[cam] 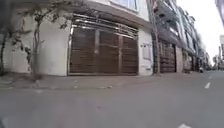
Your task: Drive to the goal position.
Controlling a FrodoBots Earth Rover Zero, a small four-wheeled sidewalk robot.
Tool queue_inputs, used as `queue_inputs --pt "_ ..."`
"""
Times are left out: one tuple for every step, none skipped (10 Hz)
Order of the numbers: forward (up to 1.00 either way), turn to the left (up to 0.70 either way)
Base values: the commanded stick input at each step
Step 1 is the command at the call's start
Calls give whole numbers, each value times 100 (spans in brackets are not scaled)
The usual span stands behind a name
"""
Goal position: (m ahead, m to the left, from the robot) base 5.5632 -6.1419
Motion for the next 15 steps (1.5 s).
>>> queue_inputs --pt "100 -40" --pt "100 -40" --pt "100 -40" --pt "100 -40" --pt "100 -40" --pt "100 -28" --pt "100 0" --pt "100 0" --pt "100 0" --pt "100 0" --pt "100 0" --pt "100 0" --pt "100 0" --pt "100 0" --pt "100 0"
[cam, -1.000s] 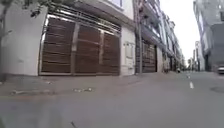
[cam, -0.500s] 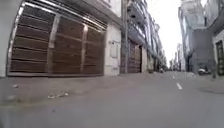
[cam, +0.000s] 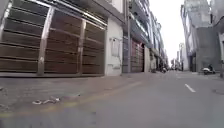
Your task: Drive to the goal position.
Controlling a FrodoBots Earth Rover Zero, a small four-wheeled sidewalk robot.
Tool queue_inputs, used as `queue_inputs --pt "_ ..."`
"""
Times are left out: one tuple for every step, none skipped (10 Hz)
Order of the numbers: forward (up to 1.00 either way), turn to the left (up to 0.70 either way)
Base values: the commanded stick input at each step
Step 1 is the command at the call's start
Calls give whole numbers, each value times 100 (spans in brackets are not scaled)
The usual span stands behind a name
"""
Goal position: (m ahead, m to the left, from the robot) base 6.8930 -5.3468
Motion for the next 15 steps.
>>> queue_inputs --pt "100 0" --pt "100 0" --pt "100 -40" --pt "100 -40" --pt "100 -40" --pt "100 -40" --pt "100 -40" --pt "100 -40" --pt "100 -40" --pt "100 -40" --pt "100 -40" --pt "100 -40" --pt "100 -40" --pt "100 -40" --pt "100 -40"
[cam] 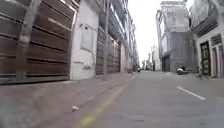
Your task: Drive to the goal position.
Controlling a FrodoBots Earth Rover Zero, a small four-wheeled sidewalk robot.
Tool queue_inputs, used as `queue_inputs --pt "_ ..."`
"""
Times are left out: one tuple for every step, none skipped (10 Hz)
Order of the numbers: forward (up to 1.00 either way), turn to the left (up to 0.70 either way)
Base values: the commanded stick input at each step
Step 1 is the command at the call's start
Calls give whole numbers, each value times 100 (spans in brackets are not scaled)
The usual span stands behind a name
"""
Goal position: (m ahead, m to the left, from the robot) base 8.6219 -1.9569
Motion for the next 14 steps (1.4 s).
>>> queue_inputs --pt "100 -40" --pt "100 -40" --pt "100 -18" --pt "100 0" --pt "100 0" --pt "100 0" --pt "100 0" --pt "100 0" --pt "100 0" --pt "100 0" --pt "100 0" --pt "100 0" --pt "100 -8" --pt "100 -31"
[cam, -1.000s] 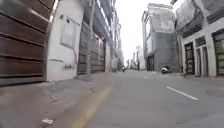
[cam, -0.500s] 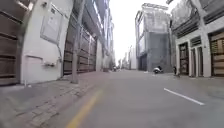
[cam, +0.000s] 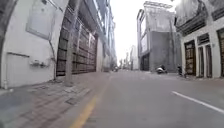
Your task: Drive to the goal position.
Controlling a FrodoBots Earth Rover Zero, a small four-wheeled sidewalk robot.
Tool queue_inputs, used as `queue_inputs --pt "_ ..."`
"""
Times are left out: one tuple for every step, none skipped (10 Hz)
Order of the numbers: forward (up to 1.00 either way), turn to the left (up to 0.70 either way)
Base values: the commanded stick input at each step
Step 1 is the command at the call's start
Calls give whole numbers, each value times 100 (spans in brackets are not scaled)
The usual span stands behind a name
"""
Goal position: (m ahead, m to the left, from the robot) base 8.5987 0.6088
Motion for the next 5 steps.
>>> queue_inputs --pt "100 -37" --pt "100 -40" --pt "100 -40" --pt "100 -40" --pt "100 -40"
